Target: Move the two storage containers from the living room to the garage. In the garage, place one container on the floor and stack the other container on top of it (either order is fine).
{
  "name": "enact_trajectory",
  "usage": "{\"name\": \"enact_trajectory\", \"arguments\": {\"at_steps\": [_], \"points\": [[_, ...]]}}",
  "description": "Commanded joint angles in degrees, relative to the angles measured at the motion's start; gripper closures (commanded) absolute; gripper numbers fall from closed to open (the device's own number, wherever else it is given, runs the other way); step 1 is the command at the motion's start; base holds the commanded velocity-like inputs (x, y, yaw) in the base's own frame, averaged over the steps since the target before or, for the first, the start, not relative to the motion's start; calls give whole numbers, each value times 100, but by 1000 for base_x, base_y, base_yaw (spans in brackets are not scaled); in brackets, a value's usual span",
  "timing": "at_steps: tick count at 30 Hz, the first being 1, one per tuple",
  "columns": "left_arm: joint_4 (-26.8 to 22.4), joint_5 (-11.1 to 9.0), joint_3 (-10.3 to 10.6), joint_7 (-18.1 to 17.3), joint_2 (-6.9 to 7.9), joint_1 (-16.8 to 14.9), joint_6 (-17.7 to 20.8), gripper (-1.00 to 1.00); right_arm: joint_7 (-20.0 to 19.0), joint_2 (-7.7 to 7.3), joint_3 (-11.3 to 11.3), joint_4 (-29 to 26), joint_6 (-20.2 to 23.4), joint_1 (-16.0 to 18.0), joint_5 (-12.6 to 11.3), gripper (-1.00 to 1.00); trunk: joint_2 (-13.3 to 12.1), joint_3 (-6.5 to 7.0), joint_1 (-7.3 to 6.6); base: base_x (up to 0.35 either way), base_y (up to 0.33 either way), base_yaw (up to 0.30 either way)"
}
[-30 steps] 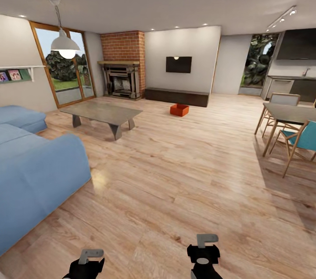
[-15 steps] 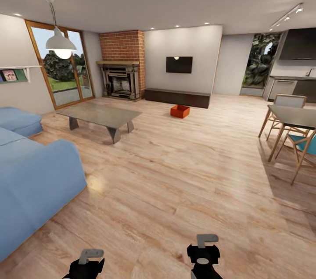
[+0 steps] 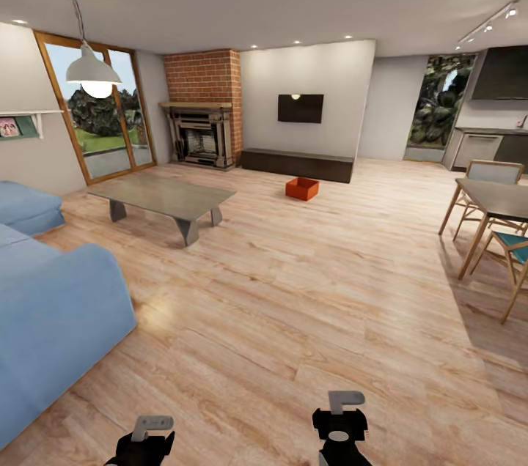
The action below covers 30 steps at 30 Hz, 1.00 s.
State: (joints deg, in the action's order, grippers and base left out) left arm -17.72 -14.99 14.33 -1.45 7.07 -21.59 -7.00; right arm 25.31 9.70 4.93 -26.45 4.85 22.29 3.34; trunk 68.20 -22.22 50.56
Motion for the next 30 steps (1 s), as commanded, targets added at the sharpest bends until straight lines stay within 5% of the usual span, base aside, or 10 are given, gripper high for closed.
{"name": "enact_trajectory", "arguments": {"at_steps": [1,30], "points": [[5,-59,35,-14,5,-5,-21,-100,36,0,26,-4,51,3,35,-100,3,-6,4,332,0,0],[5,-57,35,-14,-4,-4,-21,-100,27,6,26,-1,51,3,31,-100,3,-6,4,332,0,0]]}}
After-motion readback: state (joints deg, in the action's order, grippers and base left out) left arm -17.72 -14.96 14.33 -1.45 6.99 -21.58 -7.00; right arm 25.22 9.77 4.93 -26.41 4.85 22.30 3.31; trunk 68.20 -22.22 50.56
